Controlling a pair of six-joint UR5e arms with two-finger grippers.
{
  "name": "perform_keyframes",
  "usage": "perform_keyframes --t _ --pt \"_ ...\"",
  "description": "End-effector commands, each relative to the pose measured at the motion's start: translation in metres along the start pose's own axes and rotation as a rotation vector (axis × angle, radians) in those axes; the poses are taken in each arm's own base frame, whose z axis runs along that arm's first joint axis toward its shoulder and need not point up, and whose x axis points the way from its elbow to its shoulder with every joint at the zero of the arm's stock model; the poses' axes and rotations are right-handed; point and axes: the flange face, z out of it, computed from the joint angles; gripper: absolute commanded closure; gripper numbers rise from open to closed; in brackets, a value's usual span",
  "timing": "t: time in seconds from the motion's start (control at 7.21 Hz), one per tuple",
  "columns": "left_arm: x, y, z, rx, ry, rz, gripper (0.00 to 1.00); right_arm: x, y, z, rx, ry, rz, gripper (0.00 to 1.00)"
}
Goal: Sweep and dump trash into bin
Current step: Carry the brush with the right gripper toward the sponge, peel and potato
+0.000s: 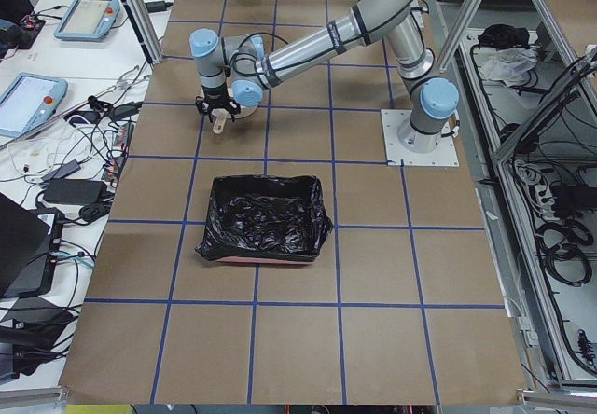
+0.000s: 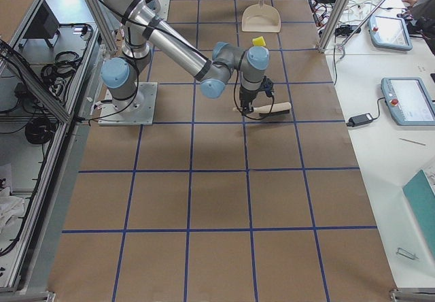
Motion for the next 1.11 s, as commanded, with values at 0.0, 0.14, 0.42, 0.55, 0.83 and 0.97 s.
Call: perform_keyframes --t 0.0,0.14,0.42,0.55,0.83,0.97 --pt "-0.002 0.000 -0.002 -0.001 -0.011 0.002 0.71 -0.055 0.000 -0.040 -0.002 -0.034 0.076 1.00" --pt "-0.002 0.000 -0.003 -0.003 -0.014 0.004 0.87 -0.083 0.001 -0.044 -0.027 -0.039 0.145 1.00" --pt "-0.004 -0.004 -0.005 -0.004 -0.037 0.062 1.00 -0.149 0.003 -0.055 -0.036 -0.027 0.218 1.00" --pt "-0.004 -0.005 -0.006 -0.004 -0.039 0.065 1.00 -0.180 0.010 -0.051 -0.047 -0.027 0.245 1.00" --pt "-0.005 -0.005 -0.007 -0.013 -0.041 0.084 1.00 -0.232 0.019 -0.056 -0.047 -0.074 0.303 1.00" --pt "-0.005 -0.005 -0.006 -0.015 -0.038 0.085 1.00 -0.249 0.021 -0.059 -0.054 -0.149 0.359 1.00"
